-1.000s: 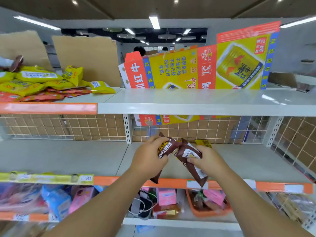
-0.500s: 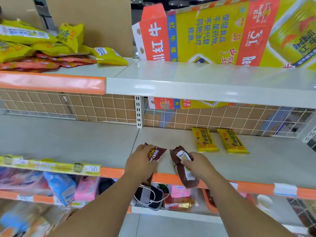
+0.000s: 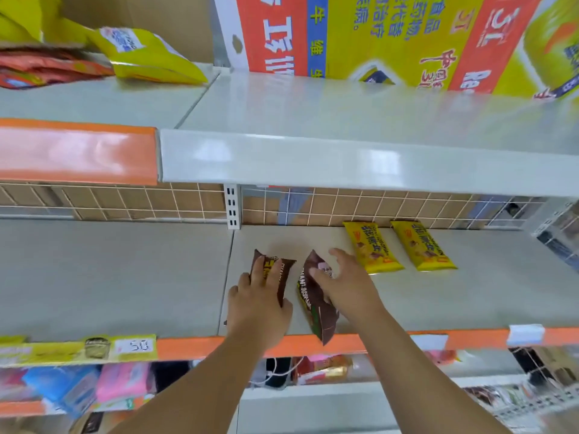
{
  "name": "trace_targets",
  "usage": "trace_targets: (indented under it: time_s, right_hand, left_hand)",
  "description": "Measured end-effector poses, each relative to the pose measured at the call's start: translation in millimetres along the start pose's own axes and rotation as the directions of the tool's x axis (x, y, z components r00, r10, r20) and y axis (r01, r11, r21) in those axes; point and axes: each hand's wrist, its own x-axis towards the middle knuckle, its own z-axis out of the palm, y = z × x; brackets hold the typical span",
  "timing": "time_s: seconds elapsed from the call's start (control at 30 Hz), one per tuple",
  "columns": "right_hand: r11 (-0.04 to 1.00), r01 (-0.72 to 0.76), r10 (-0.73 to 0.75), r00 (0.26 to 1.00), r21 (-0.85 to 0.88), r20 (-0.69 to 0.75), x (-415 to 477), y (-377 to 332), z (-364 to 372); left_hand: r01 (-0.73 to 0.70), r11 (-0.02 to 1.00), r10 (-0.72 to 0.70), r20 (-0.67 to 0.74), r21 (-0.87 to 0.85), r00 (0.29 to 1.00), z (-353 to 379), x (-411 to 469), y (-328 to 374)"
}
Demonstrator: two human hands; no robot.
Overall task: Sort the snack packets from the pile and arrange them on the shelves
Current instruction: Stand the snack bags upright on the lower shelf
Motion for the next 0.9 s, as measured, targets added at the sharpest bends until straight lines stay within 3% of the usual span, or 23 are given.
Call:
trace_targets:
  time_s: [0.1, 0.2, 0.23, 0.27, 0.3, 0.33, 0.37, 0.4, 0.47, 0.53, 0.6, 0.67, 0.73, 0.9]
  right_hand:
    - [0.997, -0.064, 0.073, 0.953, -0.04, 0.293, -10.1, -3.7, 15.7]
    - [0.975, -0.155, 0.098, 0.943, 0.158, 0.317, -9.1, -0.7, 14.6]
    - [0.914, -0.217, 0.096, 0.936, 0.344, 0.338, -6.1, 0.5, 13.1]
    - [0.777, -0.295, 0.081, 0.923, 0.556, 0.376, -5.0, -1.3, 10.3]
    - [0.633, -0.36, 0.064, 0.907, 0.685, 0.417, -4.2, -1.5, 7.4]
    - [0.558, -0.388, 0.062, 0.901, 0.734, 0.429, -3.2, -2.1, 4.4]
    - [0.593, -0.385, 0.087, 0.904, 0.707, 0.419, 1.6, -1.9, 2.3]
    - [0.717, -0.367, 0.138, 0.908, 0.592, 0.395, 7.9, -0.4, 0.0]
    - [0.909, -0.336, 0.269, 0.924, 0.245, 0.271, 18.2, 8.5, -4.4]
    - [0.934, -0.333, 0.322, 0.942, 0.13, 0.096, 26.2, 15.3, -9.3]
    - [0.99, -0.132, 0.138, 0.983, 0.052, -0.125, 21.9, 11.6, -12.5]
    - [0.985, 0.128, -0.153, 0.959, -0.117, -0.24, 13.9, -1.4, -9.7]
    - [0.919, 0.28, -0.338, 0.923, -0.279, -0.186, 12.2, -16.4, -0.9]
    - [0.806, 0.295, -0.285, 0.953, -0.513, 0.102, 5.8, -15.6, 34.6]
  left_hand:
    - [-0.008, 1.0, 0.007, -0.015, -0.017, 1.0, 2.1, -1.6, -1.8]
    - [-0.018, 1.0, 0.018, -0.019, -0.025, 1.0, 1.5, -0.9, -1.5]
    - [-0.022, 0.999, 0.021, -0.017, -0.026, 1.0, 1.6, -1.1, -1.9]
    - [-0.023, 0.999, 0.023, -0.017, -0.028, 1.0, 1.6, -1.4, -2.4]
    - [-0.022, 0.999, 0.021, -0.018, -0.033, 1.0, 1.6, -2.1, -2.8]
    - [-0.018, 0.999, 0.017, -0.02, -0.04, 1.0, 1.7, -2.9, -2.9]
    - [-0.014, 0.999, 0.013, -0.023, -0.047, 1.0, 1.9, -3.3, -2.8]
    - [-0.013, 0.999, 0.011, -0.03, -0.052, 0.999, 2.1, -3.3, -2.6]
    - [-0.012, 0.999, 0.009, -0.042, -0.052, 0.999, 1.6, -3.8, -2.2]
    - [-0.002, 0.999, -0.001, -0.055, -0.045, 0.998, 2.1, -4.6, -1.8]
    - [0.018, 0.999, -0.02, -0.07, -0.03, 0.997, 2.9, -6.4, -0.5]
    - [0.036, 0.999, -0.038, -0.079, -0.029, 0.996, 3.1, -6.2, 0.5]
    - [0.047, 0.998, -0.05, -0.084, -0.031, 0.995, 4.0, -6.8, 1.0]
    - [0.057, 0.998, -0.06, -0.096, -0.033, 0.994, 3.6, -11.3, 1.3]
